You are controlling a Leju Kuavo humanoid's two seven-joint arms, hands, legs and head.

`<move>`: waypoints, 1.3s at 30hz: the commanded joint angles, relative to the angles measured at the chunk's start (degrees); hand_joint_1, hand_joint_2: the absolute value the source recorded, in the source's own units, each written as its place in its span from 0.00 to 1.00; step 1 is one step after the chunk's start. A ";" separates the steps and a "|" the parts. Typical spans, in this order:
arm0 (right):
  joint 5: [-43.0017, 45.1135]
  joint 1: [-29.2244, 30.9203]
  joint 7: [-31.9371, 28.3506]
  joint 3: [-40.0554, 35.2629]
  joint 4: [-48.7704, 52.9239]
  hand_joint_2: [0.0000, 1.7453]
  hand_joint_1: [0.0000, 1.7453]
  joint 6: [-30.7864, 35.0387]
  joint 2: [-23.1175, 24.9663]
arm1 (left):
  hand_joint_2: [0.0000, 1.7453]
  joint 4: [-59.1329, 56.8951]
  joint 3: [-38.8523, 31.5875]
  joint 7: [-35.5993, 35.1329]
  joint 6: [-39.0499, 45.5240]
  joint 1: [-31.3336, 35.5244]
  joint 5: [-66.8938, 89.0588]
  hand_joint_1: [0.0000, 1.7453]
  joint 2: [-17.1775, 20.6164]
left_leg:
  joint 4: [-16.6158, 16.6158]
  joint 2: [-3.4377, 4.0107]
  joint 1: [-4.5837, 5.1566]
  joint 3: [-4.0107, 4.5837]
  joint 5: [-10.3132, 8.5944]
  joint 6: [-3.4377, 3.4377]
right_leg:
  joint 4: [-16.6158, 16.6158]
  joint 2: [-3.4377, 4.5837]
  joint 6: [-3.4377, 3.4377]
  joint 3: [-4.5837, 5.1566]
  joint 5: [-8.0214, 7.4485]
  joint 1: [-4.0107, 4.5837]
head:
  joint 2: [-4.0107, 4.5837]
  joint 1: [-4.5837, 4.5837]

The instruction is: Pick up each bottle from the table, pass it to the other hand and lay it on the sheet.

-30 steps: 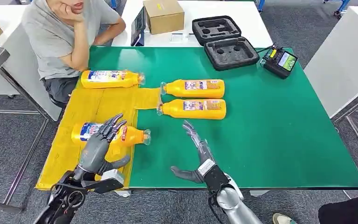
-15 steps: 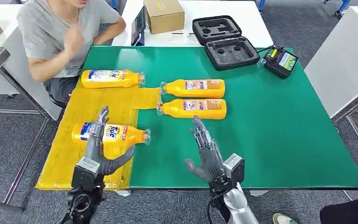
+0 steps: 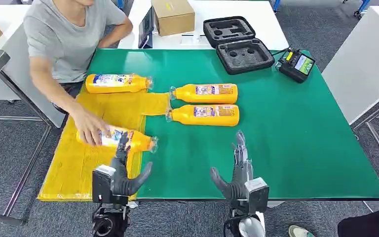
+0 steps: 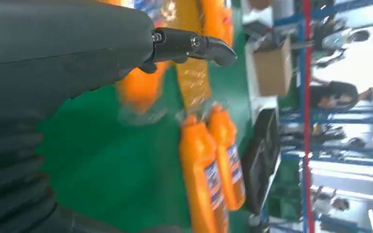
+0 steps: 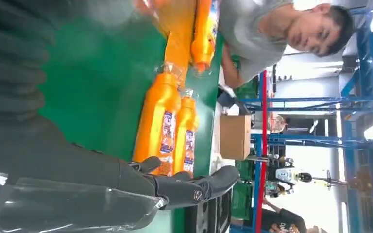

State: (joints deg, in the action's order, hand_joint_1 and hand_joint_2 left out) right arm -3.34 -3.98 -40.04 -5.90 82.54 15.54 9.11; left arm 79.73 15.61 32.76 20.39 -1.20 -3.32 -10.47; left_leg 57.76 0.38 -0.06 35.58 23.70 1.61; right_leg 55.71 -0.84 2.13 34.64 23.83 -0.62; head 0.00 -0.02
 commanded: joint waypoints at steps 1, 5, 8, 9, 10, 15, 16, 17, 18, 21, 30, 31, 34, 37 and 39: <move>-0.88 -3.18 0.04 -1.48 7.74 1.00 0.00 3.47 -1.69 | 1.00 -7.14 6.09 -1.13 3.61 3.82 0.48 0.00 0.07 | -0.02 -0.19 -0.03 -0.37 0.16 -0.10 | -0.02 -0.07 -0.09 -0.43 0.20 0.02 | 0.00 0.02; -0.91 -3.25 0.04 -1.08 8.05 1.00 0.00 2.38 -1.74 | 1.00 -8.63 7.33 0.48 6.68 4.82 3.20 0.00 0.16 | -0.04 -0.17 -0.04 -0.31 0.10 -0.08 | -0.05 -0.06 -0.07 -0.37 0.14 0.03 | 0.00 0.02; -0.91 -3.25 0.04 -1.08 8.05 1.00 0.00 2.38 -1.74 | 1.00 -8.63 7.33 0.48 6.68 4.82 3.20 0.00 0.16 | -0.06 -0.07 -0.02 -0.30 0.10 -0.09 | -0.04 0.04 -0.08 -0.31 0.11 0.01 | 0.00 0.00; -0.91 -3.25 0.04 -1.08 8.05 1.00 0.00 2.38 -1.74 | 1.00 -8.63 7.33 0.48 6.68 4.82 3.20 0.00 0.16 | -0.05 -0.07 -0.01 -0.16 0.04 -0.06 | -0.04 0.01 -0.05 -0.18 0.05 0.00 | 0.00 0.02; -0.78 -3.06 0.04 -1.30 7.90 1.00 0.00 2.02 -1.67 | 1.00 -8.80 7.22 2.22 6.79 5.17 3.03 0.00 0.18 | -0.05 -0.06 -0.03 -0.26 0.09 -0.08 | -0.03 0.04 -0.07 -0.28 0.09 0.02 | 0.00 0.00; 0.06 -2.25 0.04 -0.15 7.11 1.00 0.00 0.52 -1.32 | 1.00 -9.91 6.04 5.40 -0.18 4.89 -7.53 0.00 -0.48 | -0.06 -0.01 -0.03 -0.25 0.07 -0.07 | -0.05 0.08 -0.06 -0.25 0.07 0.02 | 0.00 0.02; 0.06 -2.25 0.04 -0.15 7.11 1.00 0.00 0.52 -1.32 | 1.00 -9.91 6.04 5.40 -0.18 4.89 -7.53 0.00 -0.48 | -0.05 -0.03 -0.04 -0.38 0.13 -0.10 | -0.05 0.09 -0.09 -0.39 0.13 0.03 | 0.00 0.00; 0.06 -2.25 0.04 -0.15 7.11 1.00 0.00 0.52 -1.32 | 1.00 -9.91 6.04 5.40 -0.18 4.89 -7.53 0.00 -0.48 | -0.07 0.00 -0.01 -0.26 0.07 -0.06 | -0.05 0.09 -0.06 -0.26 0.06 0.00 | 0.00 0.00; 0.06 -2.25 0.04 -0.15 7.11 1.00 0.00 0.52 -1.32 | 1.00 -9.91 6.04 5.40 -0.18 4.89 -7.53 0.00 -0.48 | -0.04 0.01 -0.04 -0.35 0.14 -0.09 | -0.05 0.12 -0.08 -0.35 0.11 0.03 | 0.00 0.00; 0.13 -2.99 0.04 0.73 6.74 1.00 0.00 0.40 -1.15 | 0.00 -11.10 7.46 2.95 0.83 3.22 -12.93 0.00 -1.06 | -0.08 0.02 -0.02 -0.26 0.07 -0.06 | -0.08 0.10 -0.05 -0.26 0.05 0.02 | 0.00 0.00; -0.17 -3.09 0.04 -0.29 6.96 1.00 0.00 -0.30 -1.09 | 1.00 -10.96 16.93 5.85 -0.02 0.17 -15.93 0.00 0.01 | -0.08 0.02 0.02 -0.20 0.08 -0.04 | -0.04 0.09 -0.04 -0.20 0.06 -0.03 | 0.00 0.00; -0.17 -3.17 0.04 -0.42 7.07 1.00 0.00 -0.36 -1.08 | 1.00 -10.79 17.06 6.16 0.63 -0.22 -16.30 0.00 -0.17 | -0.08 0.05 -0.01 -0.32 0.14 -0.07 | -0.07 0.15 -0.07 -0.31 0.09 0.00 | 0.00 0.00; -0.15 -3.16 0.04 -0.47 7.10 1.00 0.00 -0.33 -1.11 | 1.00 -10.67 17.13 6.10 0.97 -0.27 -16.66 0.00 -0.16 | -0.07 0.04 -0.01 -0.17 0.10 -0.04 | -0.06 0.11 -0.05 -0.18 0.05 0.01 | 0.00 0.00; -0.04 -2.55 0.04 -0.71 7.22 1.00 0.00 0.08 -1.32 | 1.00 -11.20 16.93 3.40 1.64 0.49 -20.56 0.00 -0.04 | -0.07 0.07 -0.03 -0.24 0.13 -0.06 | -0.06 0.17 -0.07 -0.24 0.06 0.03 | 0.00 -0.02; -0.04 -2.10 0.04 -1.04 7.33 1.00 0.00 0.30 -1.35 | 1.00 -12.16 17.23 3.22 1.49 1.23 -21.79 0.00 0.03 | -0.06 0.05 -0.02 -0.26 0.13 -0.05 | -0.06 0.15 -0.06 -0.26 0.08 0.02 | 0.00 0.00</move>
State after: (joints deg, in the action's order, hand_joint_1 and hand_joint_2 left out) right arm -3.78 -7.62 -40.11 -6.34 90.84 15.34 8.02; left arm 71.65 30.03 37.57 21.44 -0.31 -21.69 -11.15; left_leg 57.76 0.39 -0.07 35.60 23.73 1.63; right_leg 55.71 -0.80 2.13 34.63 23.83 -0.59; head 0.00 -0.02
